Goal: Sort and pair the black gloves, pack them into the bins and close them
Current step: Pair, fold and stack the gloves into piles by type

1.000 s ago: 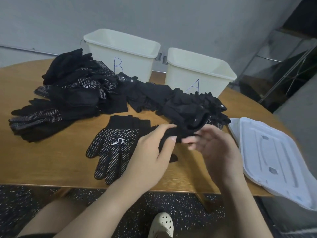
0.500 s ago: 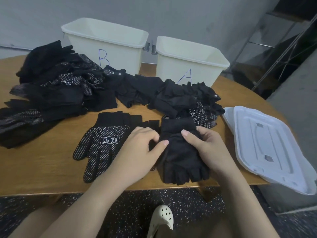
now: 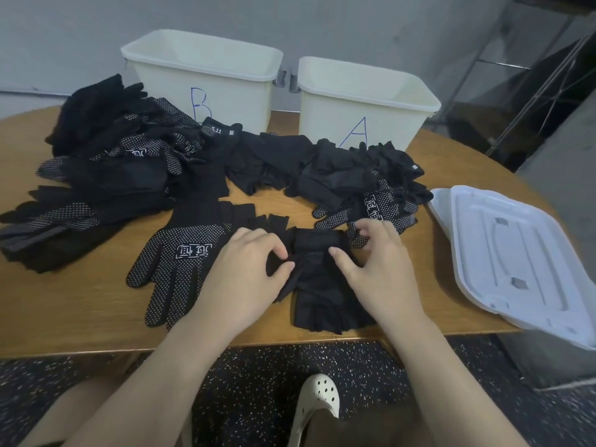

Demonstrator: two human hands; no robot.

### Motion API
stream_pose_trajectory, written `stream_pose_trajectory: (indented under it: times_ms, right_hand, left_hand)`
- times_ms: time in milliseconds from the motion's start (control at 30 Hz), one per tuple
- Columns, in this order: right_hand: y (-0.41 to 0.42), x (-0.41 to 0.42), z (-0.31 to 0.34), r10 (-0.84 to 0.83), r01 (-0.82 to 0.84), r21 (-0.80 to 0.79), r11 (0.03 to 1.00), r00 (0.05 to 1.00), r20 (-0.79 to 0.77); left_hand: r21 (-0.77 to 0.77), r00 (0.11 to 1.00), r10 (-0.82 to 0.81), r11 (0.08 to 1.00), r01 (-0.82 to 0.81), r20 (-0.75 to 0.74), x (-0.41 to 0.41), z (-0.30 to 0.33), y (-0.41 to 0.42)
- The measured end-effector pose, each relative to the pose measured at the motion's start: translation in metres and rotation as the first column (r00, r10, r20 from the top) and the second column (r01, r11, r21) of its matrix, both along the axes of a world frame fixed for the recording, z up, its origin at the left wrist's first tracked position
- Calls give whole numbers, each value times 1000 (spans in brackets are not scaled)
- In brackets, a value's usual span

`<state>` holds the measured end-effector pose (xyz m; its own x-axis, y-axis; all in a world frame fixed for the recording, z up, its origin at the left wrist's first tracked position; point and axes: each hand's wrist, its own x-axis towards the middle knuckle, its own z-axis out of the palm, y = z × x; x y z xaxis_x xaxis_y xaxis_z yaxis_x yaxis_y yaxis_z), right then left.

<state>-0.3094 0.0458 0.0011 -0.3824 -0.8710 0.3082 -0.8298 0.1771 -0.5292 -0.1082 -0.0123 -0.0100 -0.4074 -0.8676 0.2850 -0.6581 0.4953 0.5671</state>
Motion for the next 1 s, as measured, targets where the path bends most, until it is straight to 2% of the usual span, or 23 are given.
stream_pose_trajectory:
  times_ms: [67,100,167,200,333,567,733,867,1000]
  right_hand:
    - [5,7,2,160,-167,-63,984,982,-100]
    - [7,13,1,261,-270,-47,962,955,-138]
    - [10,26,-4,422,-415,73,907,894,-151]
    - [10,31,-8,456,-437,144,888,879,-139]
    - [5,37,-19,436,-361,315,878,875,-213]
    - [-1,32,-20,416,-282,421,862,867,-272]
    - [-1,30,-19,373,-232,435,870,887,-271]
    - [-1,29,-18,361,-233,424,875,898,-251]
    - [4,24,-13,348,-274,348,897,922,-171]
  left_hand:
    - [-45,1000,-8,999,8,17,1,-1,2]
    - [-66,1000,-10,998,11,26,1,-1,3]
    - [-91,999,-13,996,17,39,0,-1,4]
    - [-95,999,-14,995,18,41,1,-1,4]
    - [-96,999,-12,995,15,35,1,0,4]
    - [-78,1000,6,997,-5,11,7,-1,5]
    - [-45,1000,12,999,-13,-25,15,6,11]
    - [-66,999,-40,997,41,21,36,10,24]
    - [-5,1000,27,1000,-27,3,66,12,27]
